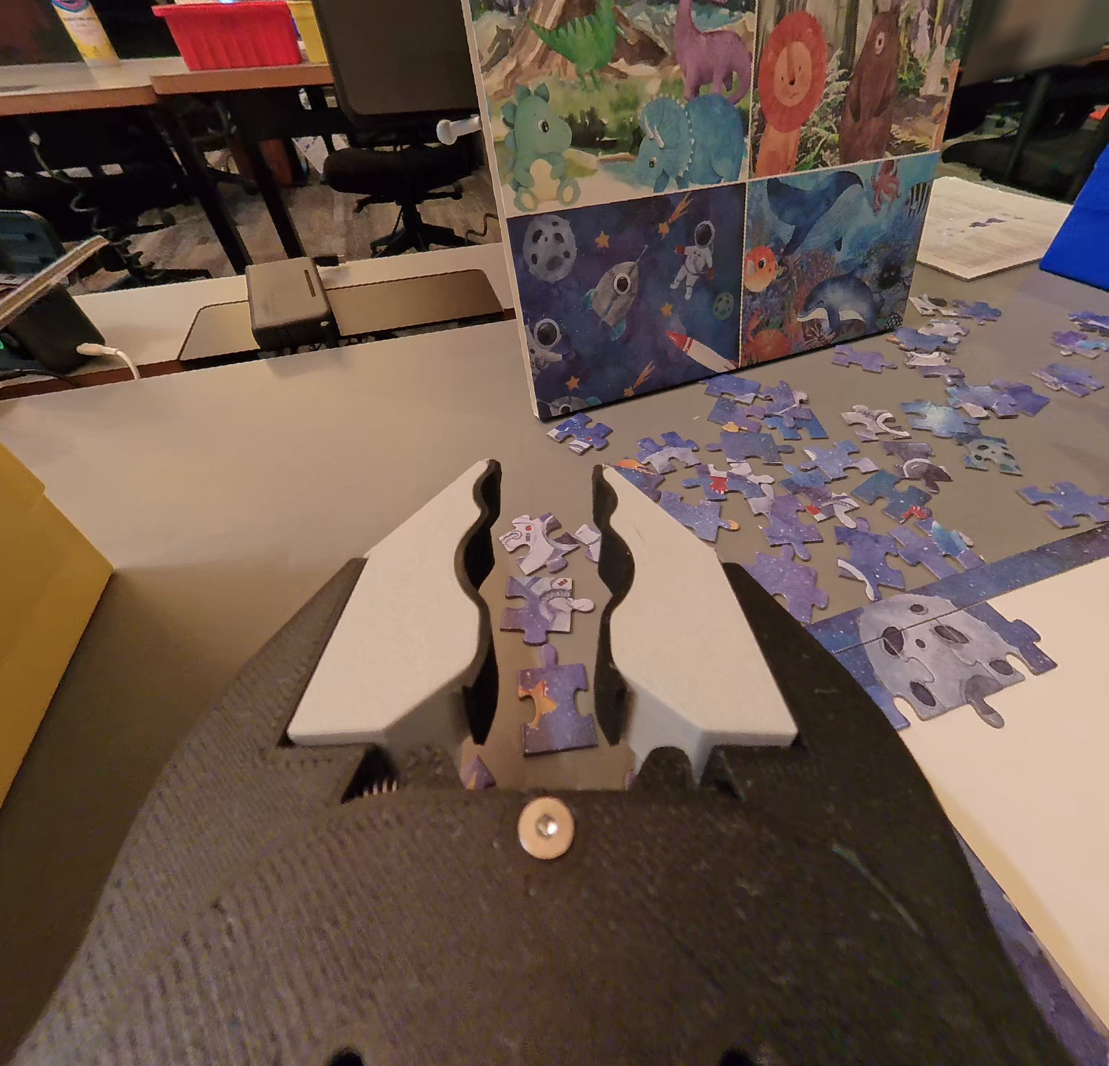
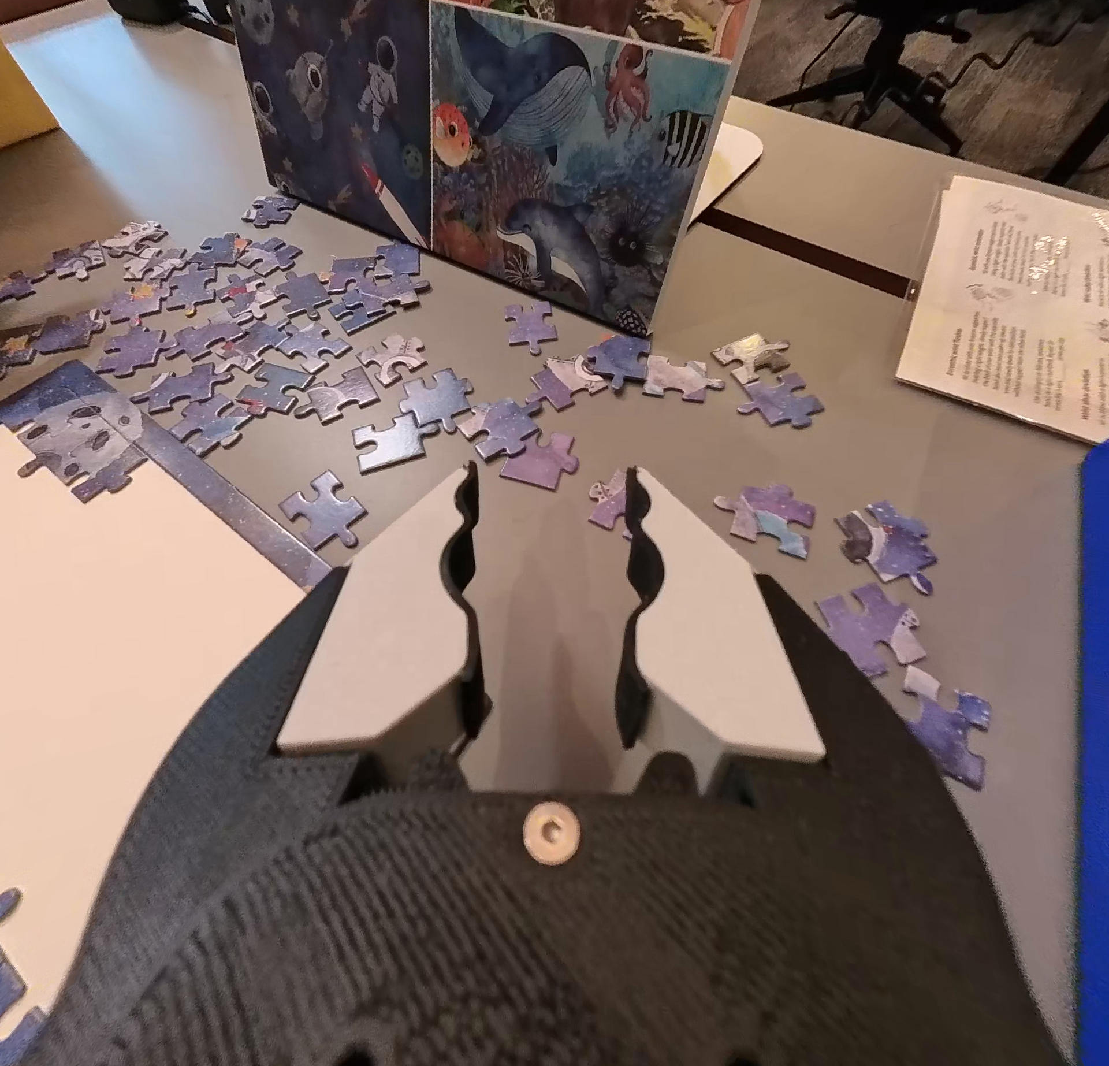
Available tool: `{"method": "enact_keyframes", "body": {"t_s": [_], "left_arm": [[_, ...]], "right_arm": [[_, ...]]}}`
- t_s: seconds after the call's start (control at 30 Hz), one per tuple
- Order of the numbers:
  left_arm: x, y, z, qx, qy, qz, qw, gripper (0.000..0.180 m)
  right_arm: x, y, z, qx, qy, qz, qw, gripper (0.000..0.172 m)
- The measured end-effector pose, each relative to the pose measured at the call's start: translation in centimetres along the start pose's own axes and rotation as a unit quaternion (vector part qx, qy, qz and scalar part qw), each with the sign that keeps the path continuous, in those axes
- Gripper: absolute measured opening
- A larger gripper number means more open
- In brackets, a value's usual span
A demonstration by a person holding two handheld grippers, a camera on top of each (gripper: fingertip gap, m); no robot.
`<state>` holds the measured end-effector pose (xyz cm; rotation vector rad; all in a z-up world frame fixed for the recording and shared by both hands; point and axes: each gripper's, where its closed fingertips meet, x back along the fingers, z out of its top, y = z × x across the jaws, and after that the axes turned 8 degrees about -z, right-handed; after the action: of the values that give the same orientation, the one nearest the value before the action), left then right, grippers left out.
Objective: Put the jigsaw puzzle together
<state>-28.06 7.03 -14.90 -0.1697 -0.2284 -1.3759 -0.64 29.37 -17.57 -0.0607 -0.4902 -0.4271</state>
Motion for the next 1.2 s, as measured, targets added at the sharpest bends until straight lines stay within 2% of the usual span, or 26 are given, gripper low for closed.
{"method": "enact_keyframes", "body": {"t_s": [0.87, 0.97, 1.07, 1.2], "left_arm": [[-0.2, 0.1, -0.3, -0.002, -0.009, -0.001, 1.000, 0.029], [-0.2, 0.0, -0.3, -0.002, -0.009, 0.000, 1.000, 0.029], [-0.2, -0.1, -0.4, 0.002, -0.009, 0.000, 1.000, 0.029], [-0.2, -0.1, -0.4, 0.003, -0.009, 0.001, 1.000, 0.029]], "right_arm": [[-0.4, -0.5, -0.7, 0.003, -0.016, 0.009, 1.000, 0.048], [-0.5, -1.1, -0.5, -0.017, -0.019, 0.022, 0.999, 0.050], [-1.2, -2.3, -0.6, -0.041, -0.035, 0.048, 0.997, 0.054], [-3.2, -3.5, -1.2, -0.002, -0.073, 0.054, 0.996, 0.057]]}}
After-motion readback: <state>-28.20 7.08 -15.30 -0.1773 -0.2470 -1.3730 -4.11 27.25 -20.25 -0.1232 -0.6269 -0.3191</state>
